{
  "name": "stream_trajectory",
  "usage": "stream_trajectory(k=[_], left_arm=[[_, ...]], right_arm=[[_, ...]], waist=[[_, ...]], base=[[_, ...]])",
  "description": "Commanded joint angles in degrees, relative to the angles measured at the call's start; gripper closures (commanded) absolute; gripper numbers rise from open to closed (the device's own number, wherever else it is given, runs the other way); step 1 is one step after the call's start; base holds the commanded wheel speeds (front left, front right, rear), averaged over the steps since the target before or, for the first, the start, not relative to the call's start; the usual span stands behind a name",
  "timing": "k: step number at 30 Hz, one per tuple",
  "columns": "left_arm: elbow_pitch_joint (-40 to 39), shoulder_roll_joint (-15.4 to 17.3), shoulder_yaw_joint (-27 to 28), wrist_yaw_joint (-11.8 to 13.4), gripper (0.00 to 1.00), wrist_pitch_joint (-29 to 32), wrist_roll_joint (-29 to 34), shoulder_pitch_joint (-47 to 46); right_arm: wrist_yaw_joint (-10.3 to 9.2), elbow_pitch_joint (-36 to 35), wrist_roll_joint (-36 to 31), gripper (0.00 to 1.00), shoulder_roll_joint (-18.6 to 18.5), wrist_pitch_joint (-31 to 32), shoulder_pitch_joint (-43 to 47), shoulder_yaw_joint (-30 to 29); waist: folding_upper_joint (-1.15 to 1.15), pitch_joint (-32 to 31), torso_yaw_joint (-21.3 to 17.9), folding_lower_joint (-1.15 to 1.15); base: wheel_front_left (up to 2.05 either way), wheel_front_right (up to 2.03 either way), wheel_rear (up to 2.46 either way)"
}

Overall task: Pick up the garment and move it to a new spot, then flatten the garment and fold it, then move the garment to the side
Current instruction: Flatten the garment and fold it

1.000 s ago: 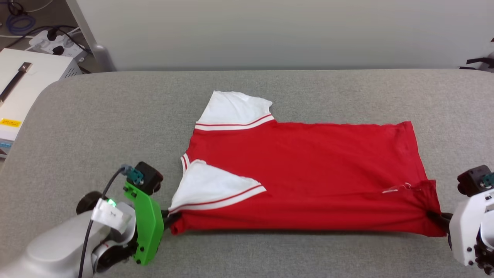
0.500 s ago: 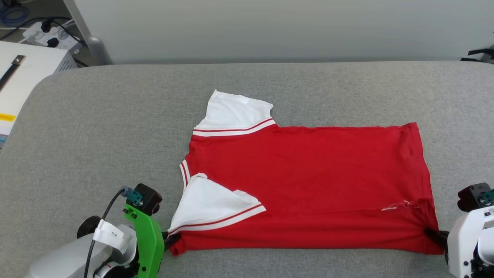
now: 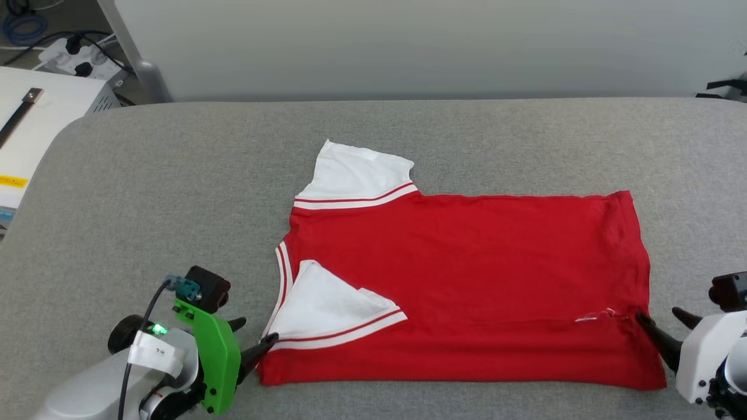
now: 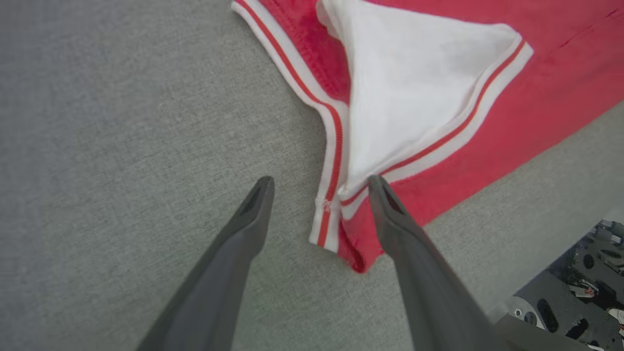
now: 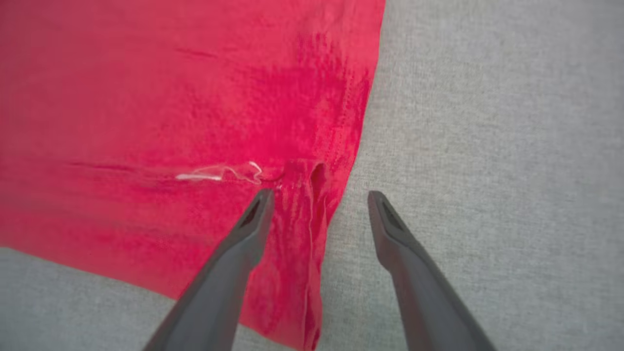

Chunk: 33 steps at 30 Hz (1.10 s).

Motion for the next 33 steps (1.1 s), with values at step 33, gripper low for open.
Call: stream_trajectory(k=[33], left_arm=[[7.2, -0.8, 10.3, -0.5, 0.00, 15.1, -2.6, -31.1]], right_arm=[[-0.04, -30.6, -25.4, 0.00, 22.5, -15.3, 3.5, -18.4]], waist=[[0.00, 14.2, -10.4, 0.00]], base=[[0.00, 0.00, 0.00]])
